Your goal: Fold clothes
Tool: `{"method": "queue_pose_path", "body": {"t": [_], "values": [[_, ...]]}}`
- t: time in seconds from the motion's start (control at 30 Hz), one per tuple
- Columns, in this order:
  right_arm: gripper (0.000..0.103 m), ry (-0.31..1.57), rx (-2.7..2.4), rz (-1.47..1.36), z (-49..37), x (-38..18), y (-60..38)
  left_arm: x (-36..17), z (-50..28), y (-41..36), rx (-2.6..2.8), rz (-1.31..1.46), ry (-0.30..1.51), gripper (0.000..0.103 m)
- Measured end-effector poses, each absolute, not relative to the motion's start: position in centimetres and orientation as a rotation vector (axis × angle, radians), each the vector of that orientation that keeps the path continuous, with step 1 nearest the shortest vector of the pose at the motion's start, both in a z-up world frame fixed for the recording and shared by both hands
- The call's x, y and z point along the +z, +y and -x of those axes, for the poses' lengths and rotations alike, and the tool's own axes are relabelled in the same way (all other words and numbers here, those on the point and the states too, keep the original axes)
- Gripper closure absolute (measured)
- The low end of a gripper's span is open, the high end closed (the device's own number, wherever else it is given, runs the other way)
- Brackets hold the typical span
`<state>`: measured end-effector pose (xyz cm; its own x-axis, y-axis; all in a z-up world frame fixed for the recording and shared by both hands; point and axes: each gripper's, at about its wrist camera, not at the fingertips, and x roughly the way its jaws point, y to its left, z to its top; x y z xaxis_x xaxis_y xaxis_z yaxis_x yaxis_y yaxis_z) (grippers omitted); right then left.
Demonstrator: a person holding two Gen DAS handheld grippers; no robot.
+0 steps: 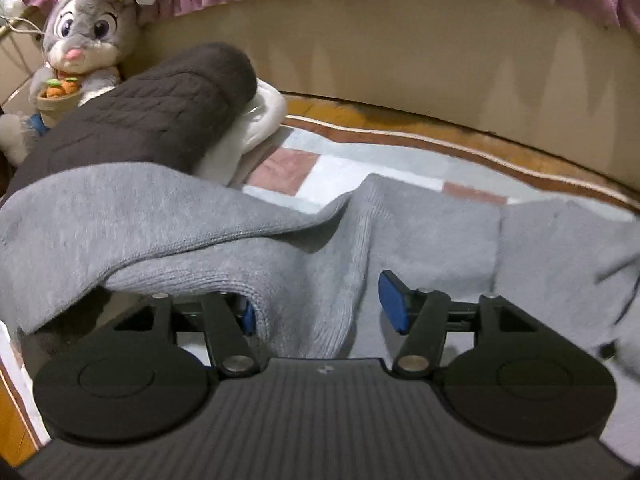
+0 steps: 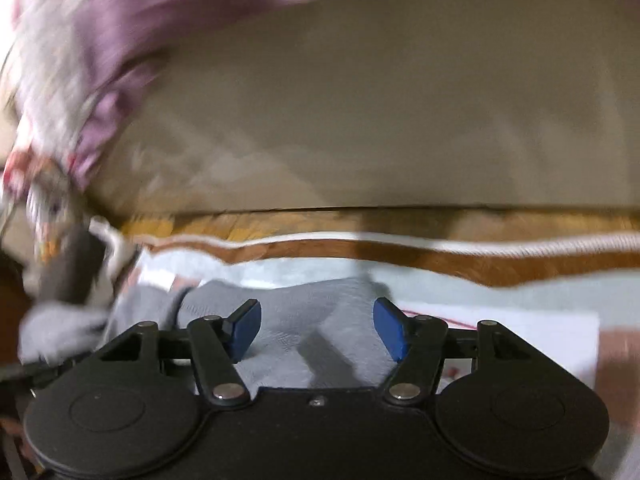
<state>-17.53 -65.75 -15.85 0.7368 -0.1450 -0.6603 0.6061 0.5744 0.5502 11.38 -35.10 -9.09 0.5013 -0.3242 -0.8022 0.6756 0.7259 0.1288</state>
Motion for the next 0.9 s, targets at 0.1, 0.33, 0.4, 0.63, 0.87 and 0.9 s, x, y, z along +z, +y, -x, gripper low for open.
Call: {"method": "queue_pose_path", "body": {"t": [0.1,0.33,0.4,0.63,0.87,0.9], "values": [[0.035,0.631,-0.505,-0.848,17.6,-16.3,-65.8,-9.0,-11.2,-34.9,-0.565,-0.447,0.932,0.044],[0.035,0.677,-0.486,-0.862,16.9,-17.1,-66.1,-8.9,-7.8,-30.8,-0.553,-0.455,0.893,0.044],[0.035,0.688,-0.490,-0.849,16.5,-17.3,-65.9,-8.4,-6.3,-30.3,-0.597,-0.461,0.845,0.039],[0.035,0.731,-0.520,-0.724,15.3,-17.3,-64.6,-6.9,-1.0,-28.9,-0.748,-0.477,0.672,0.037],[0.062,0.667,-0.548,-0.724,16.0,-17.8,-64.8,-6.4,-1.7,-38.8,-0.991,-0.530,0.602,0.030],[0.065,0.642,-0.568,-0.741,16.3,-18.0,-65.2,-6.8,-2.0,-41.0,-1.003,-0.556,0.609,0.030]]}}
